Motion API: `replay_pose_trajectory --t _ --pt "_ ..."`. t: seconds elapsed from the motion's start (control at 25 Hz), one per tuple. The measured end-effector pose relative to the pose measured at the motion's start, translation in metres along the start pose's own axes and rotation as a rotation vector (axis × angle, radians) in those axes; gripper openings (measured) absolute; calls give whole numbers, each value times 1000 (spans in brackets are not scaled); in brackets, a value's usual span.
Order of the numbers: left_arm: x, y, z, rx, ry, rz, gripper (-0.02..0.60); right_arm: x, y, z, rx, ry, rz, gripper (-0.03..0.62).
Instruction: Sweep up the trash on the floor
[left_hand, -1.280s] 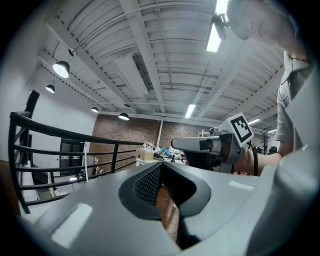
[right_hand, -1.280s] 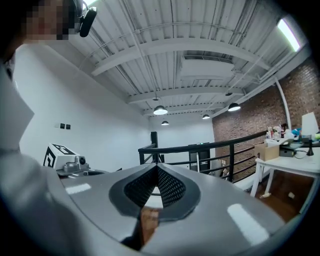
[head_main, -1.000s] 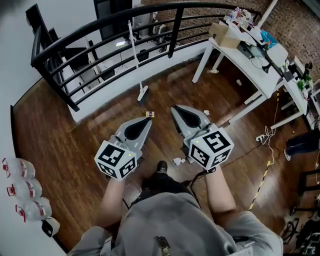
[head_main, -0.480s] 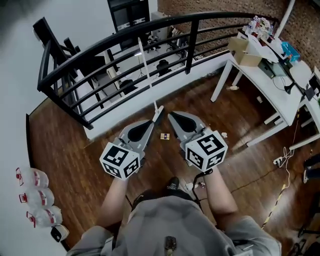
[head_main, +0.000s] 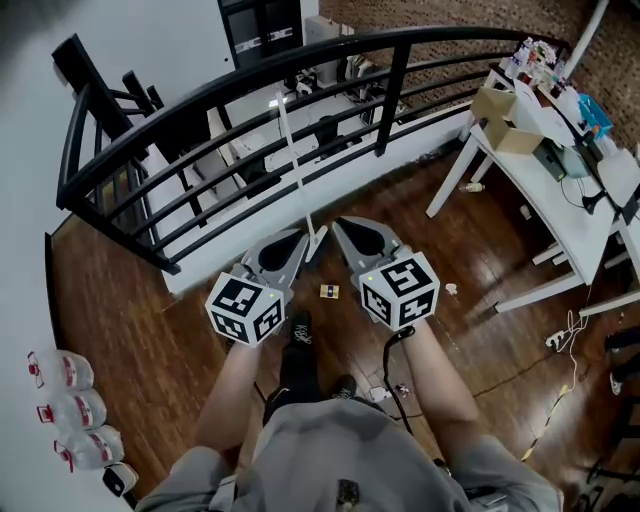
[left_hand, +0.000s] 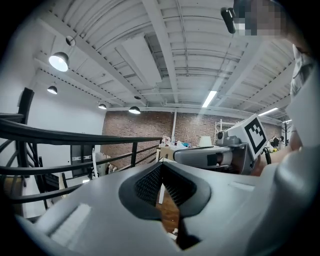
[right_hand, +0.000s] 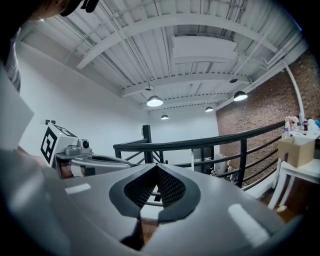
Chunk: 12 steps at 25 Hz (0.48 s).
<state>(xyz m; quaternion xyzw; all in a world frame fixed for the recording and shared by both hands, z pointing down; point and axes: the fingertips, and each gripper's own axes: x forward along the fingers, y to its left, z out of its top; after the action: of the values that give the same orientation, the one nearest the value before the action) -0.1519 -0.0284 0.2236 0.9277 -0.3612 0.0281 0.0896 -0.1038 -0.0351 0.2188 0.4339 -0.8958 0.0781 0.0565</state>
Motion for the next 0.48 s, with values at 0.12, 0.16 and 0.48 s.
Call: replay_pose_trajectory --t 0.12,0.16,0.48 --pt "36 47 -3 -5 -4 -9 5 49 -28 -3 -13 11 -14 0" --pt "48 63 -8 -9 4 -9 5 65 -38 -7 -11 18 -21 0" --pt "161 211 -50 -66 33 17 5 211 -133 -43 50 68 -93 0"
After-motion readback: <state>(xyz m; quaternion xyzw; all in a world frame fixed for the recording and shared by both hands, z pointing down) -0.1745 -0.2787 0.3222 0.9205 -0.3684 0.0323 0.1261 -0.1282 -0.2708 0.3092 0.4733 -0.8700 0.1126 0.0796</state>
